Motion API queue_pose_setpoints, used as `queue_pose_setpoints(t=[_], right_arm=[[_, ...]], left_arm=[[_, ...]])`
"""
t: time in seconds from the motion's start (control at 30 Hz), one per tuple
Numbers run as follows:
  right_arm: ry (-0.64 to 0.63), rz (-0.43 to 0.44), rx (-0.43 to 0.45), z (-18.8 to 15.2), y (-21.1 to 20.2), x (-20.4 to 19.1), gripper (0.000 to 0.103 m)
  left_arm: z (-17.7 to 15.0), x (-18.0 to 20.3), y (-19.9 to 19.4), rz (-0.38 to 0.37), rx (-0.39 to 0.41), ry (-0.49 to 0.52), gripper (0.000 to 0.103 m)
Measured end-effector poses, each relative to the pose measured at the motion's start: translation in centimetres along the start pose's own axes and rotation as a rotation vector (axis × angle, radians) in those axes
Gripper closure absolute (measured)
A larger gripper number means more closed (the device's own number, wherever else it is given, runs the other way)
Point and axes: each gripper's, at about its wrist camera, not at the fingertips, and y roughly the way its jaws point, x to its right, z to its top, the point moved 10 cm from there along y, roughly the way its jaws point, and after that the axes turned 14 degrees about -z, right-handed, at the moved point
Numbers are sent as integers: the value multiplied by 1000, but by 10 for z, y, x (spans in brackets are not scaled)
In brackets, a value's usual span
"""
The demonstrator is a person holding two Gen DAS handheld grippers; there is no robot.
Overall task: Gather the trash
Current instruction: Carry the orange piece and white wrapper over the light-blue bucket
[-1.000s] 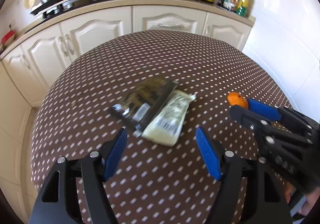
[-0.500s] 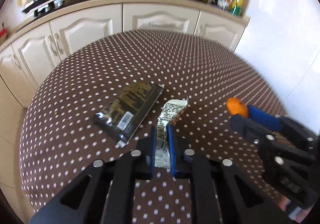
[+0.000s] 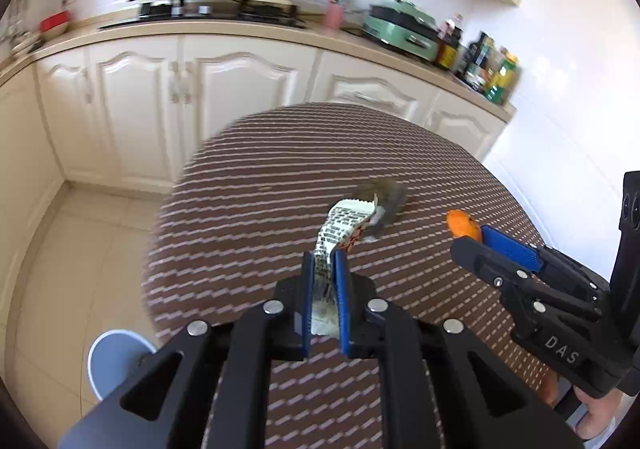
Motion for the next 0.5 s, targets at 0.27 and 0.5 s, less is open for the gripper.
queue_pose_setpoints(t=[0.27,0.5], right_arm=[[-167,158,1,-17,-10,-163,62],[-289,275,-56,-64,9,-297,63]], left_arm=[[-39,-108,-92,117,75,-123,93],[-107,-228,-157,260,89,-298,93]])
